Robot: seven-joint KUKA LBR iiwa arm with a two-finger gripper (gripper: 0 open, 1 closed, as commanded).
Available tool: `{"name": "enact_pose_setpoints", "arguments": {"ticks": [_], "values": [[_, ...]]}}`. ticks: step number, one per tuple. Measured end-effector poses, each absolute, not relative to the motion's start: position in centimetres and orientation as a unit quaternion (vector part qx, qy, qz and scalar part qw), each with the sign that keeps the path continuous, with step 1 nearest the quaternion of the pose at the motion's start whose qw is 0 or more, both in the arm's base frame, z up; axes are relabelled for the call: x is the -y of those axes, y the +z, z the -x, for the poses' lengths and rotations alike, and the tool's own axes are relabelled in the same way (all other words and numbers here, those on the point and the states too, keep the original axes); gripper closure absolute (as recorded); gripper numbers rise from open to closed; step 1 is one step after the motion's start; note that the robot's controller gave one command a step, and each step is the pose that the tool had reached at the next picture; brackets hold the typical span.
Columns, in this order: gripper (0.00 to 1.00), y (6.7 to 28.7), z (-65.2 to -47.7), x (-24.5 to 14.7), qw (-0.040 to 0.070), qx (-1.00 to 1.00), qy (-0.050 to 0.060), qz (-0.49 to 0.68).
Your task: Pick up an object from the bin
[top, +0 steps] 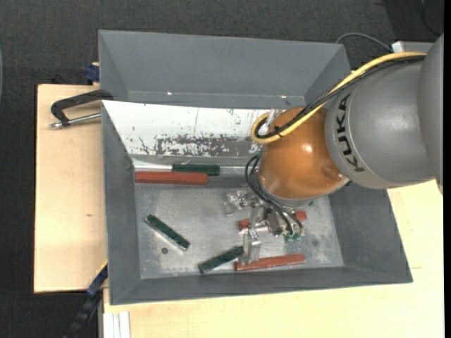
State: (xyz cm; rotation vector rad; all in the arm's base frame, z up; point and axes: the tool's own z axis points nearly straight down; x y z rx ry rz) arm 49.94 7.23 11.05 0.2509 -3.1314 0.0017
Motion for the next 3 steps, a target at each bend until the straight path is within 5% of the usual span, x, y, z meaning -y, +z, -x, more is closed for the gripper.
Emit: {"name": "enact_pose_setpoints", "arguments": {"ticks": [1,2,3], "values": [[0.0,10.7,-49.6,-6.2,0.0,0.994,-0.001,-0.112],[0.0,8.5,-51.1,-3.4,-0.003,0.973,0.0,-0.229],[0.0,7.7,-50.4,-3.3,-0.002,0.979,0.0,-0.205]]}}
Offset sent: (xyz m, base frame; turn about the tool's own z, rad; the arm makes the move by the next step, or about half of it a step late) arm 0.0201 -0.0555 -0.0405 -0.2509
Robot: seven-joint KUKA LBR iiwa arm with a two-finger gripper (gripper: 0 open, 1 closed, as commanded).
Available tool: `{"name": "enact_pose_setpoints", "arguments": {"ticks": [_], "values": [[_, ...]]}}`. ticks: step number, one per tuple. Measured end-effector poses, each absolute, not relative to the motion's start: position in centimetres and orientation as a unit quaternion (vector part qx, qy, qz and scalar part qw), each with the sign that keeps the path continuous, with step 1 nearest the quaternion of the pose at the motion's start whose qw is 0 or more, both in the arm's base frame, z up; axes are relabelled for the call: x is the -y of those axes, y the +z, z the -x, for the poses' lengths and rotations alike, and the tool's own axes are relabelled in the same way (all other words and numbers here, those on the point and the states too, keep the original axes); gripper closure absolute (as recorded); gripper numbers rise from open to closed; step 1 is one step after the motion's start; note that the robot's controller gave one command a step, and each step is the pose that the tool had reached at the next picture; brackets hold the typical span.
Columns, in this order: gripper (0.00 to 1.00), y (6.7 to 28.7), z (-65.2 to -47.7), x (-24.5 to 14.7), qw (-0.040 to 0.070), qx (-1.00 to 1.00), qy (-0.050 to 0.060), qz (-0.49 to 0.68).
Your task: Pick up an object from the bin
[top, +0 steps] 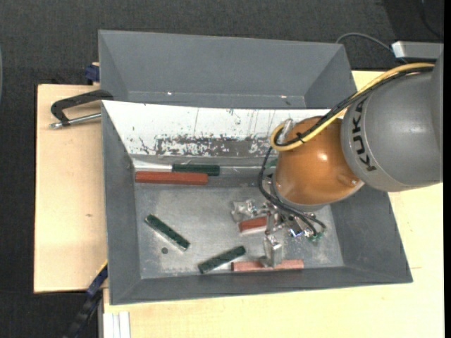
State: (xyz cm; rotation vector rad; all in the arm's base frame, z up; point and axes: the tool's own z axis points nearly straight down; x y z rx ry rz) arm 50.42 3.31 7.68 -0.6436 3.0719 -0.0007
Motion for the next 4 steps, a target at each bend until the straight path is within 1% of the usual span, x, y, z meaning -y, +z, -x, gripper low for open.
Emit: {"name": "enact_pose_setpoints", "arguments": {"ticks": [1,2,3,4], "values": [[0.0,7.7,-52.3,0.9,0.003,-0.962,0.001,0.273],[0.0,8.3,-53.0,4.7,0.003,-0.956,-0.002,0.294],[1.0,7.0,-51.8,3.4,0.001,-0.981,0.001,0.196],[1.0,7.0,-51.8,3.4,0.001,-0.981,0.001,0.196]]}}
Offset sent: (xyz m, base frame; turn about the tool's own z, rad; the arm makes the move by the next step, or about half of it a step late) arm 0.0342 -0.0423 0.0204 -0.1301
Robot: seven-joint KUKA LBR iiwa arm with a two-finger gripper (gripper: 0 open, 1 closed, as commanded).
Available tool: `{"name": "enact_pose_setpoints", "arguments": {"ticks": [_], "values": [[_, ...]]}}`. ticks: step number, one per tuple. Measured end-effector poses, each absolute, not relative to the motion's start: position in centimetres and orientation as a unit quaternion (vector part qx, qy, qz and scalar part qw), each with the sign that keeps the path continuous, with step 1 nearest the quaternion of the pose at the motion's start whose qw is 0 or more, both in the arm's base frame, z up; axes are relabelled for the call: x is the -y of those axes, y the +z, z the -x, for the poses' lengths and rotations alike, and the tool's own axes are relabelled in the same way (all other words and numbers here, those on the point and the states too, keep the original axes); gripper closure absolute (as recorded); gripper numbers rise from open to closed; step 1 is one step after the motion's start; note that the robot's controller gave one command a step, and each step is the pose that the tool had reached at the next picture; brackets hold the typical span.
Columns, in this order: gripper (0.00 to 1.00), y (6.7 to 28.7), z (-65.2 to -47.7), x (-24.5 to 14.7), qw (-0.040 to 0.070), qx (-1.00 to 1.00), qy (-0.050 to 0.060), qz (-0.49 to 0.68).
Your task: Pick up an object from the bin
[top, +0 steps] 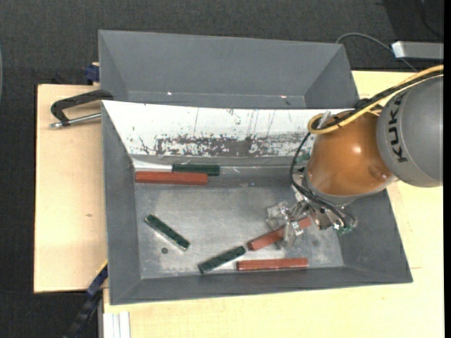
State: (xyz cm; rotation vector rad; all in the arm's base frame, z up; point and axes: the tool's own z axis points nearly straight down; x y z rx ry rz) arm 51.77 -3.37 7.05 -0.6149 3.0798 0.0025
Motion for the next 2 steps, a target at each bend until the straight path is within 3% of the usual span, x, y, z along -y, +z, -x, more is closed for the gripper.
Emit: {"name": "enact_pose_setpoints", "arguments": {"ticks": [1,2], "values": [[1.0,19.12,-50.46,0.32,0.002,-0.981,0.0,0.192],[1.0,19.11,-50.46,0.31,0.002,-0.981,0.0,0.192]]}}
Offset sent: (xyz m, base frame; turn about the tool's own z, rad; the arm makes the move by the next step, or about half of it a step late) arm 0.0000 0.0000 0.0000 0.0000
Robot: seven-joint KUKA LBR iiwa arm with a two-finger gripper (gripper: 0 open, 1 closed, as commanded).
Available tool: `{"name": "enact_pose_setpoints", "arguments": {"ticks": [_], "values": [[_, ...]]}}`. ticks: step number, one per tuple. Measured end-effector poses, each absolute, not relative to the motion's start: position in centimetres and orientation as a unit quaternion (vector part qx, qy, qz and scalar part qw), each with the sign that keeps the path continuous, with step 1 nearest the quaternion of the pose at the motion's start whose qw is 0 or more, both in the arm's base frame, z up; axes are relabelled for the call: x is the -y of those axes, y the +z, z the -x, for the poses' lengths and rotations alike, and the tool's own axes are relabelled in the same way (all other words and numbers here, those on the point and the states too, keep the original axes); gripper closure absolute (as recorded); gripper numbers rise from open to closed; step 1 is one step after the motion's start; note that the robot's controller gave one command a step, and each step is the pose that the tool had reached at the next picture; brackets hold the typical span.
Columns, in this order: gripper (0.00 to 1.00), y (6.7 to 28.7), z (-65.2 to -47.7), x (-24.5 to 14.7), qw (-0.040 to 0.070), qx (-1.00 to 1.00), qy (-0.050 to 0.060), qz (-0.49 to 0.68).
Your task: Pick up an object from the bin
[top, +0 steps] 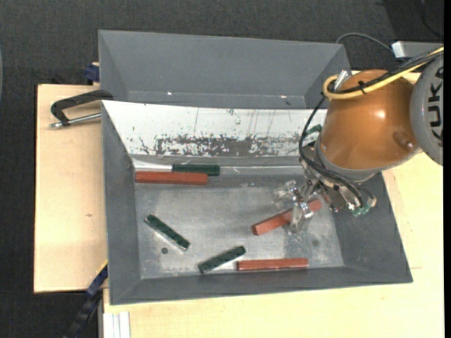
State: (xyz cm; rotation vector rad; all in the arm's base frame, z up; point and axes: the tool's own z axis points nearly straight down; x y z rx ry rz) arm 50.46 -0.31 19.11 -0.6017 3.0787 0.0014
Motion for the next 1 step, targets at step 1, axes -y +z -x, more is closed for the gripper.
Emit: {"name": "enact_pose_setpoints", "arguments": {"ticks": [1], "values": [[1.0,24.01,-50.98,0.06,0.0,-0.98,0.001,0.199]]}}
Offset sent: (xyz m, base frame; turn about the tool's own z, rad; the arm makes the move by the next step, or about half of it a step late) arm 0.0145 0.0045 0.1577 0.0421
